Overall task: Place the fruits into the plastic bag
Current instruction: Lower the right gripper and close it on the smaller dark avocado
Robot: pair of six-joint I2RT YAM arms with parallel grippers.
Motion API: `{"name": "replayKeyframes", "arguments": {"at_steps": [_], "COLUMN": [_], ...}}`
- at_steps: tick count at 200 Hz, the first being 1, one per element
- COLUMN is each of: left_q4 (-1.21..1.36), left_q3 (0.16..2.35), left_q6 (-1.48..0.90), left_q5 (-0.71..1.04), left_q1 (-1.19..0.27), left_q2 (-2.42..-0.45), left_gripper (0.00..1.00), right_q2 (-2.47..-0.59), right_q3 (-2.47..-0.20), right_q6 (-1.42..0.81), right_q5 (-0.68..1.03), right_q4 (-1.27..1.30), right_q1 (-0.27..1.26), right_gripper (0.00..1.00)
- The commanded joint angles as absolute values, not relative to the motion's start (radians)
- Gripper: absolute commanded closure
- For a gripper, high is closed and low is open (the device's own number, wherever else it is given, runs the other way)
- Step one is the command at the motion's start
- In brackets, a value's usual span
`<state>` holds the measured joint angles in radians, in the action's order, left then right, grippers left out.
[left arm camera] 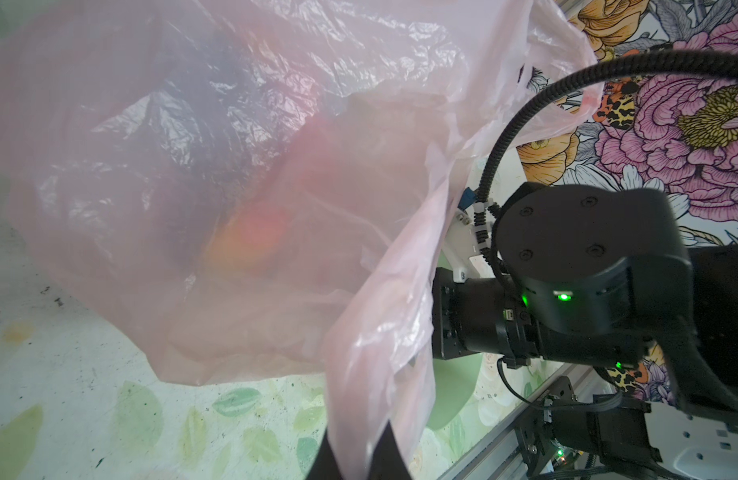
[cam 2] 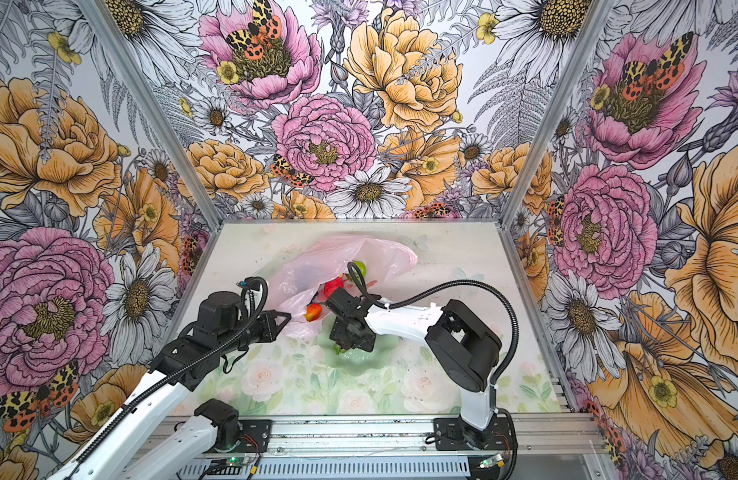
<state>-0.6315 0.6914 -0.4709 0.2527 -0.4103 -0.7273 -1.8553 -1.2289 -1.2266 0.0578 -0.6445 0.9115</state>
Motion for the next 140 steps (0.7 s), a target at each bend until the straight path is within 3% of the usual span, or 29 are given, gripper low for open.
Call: {"name": "replayKeyframes", "arguments": {"at_steps": [1,103,140], "left_q4": [-0.635,-0.635,-0.635], "left_q3": [0.689,0.689,0.689], "left_q6": [-0.454,-0.454,-0.454], "left_q5": [0.233,0.230,0.231], "left_q1": [-0.418,-0.417,-0.417], "left_q2": [-0.722,-0.723,-0.724], "left_gripper": [1.00,1.00,1.00], "right_q2": [-1.874,-1.873,-1.858], "right_q3": [-1.254,-1.253,-1.247], "right_q6": [-1.215,-1.213,-1.213], "right_q5": [0.057,0.053,0.045], "right_q4": [-0.631,-0.623,-0.623], "right_q1": [0.916,0.914,0.915], "right_gripper": [0.25,0.59,0.62]}}
